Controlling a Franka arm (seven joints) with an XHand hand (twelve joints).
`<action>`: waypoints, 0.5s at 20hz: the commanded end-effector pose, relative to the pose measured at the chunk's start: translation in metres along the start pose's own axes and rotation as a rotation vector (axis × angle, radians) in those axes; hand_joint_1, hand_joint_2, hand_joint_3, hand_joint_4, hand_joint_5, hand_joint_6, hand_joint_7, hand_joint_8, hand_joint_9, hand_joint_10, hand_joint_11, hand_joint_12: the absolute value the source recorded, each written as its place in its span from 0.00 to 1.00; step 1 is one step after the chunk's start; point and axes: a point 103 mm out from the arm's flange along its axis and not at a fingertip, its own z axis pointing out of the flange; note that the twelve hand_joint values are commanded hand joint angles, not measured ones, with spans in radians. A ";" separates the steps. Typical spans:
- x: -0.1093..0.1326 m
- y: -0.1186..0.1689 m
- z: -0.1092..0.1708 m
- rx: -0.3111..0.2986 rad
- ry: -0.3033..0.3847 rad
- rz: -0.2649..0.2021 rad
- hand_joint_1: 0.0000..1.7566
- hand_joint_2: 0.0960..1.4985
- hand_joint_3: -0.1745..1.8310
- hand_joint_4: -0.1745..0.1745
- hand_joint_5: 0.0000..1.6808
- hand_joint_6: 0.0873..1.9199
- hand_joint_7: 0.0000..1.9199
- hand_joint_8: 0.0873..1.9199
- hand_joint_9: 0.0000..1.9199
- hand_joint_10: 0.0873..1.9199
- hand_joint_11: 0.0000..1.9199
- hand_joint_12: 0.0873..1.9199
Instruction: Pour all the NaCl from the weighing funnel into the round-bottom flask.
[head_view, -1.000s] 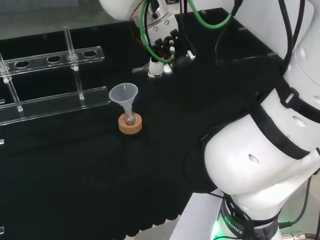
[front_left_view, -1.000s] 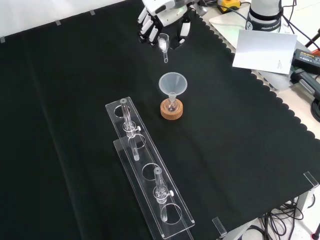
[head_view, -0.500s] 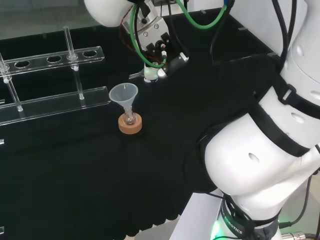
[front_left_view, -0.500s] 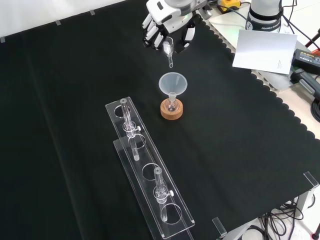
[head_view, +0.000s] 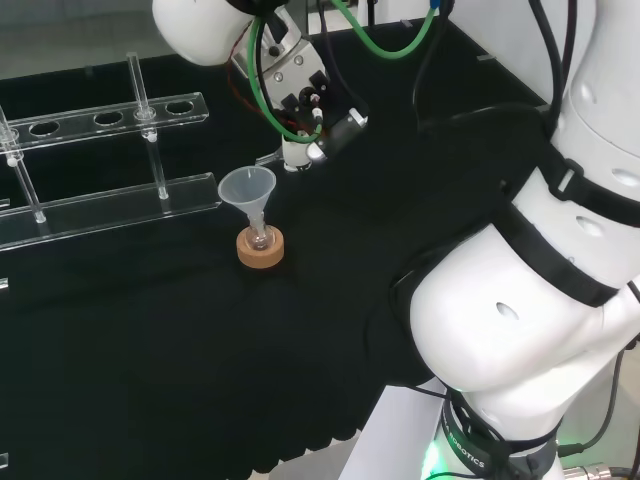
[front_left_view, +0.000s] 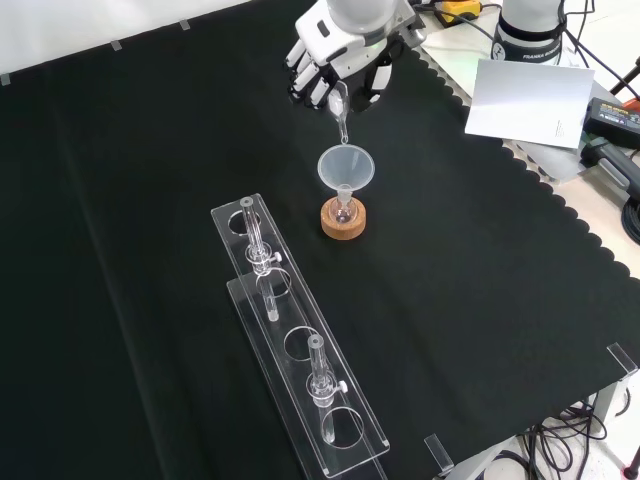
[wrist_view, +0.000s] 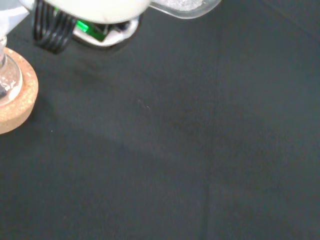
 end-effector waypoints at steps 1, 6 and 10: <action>0.006 0.002 -0.002 0.009 -0.046 0.000 0.63 0.42 0.40 1.00 0.73 0.36 0.30 0.32 0.48 0.16 0.38 0.55; 0.008 0.003 -0.006 0.010 -0.080 -0.002 0.63 0.42 0.40 1.00 0.73 0.36 0.30 0.32 0.48 0.16 0.38 0.55; 0.010 0.004 -0.006 0.017 -0.104 0.001 0.63 0.42 0.40 1.00 0.73 0.36 0.30 0.32 0.48 0.16 0.38 0.55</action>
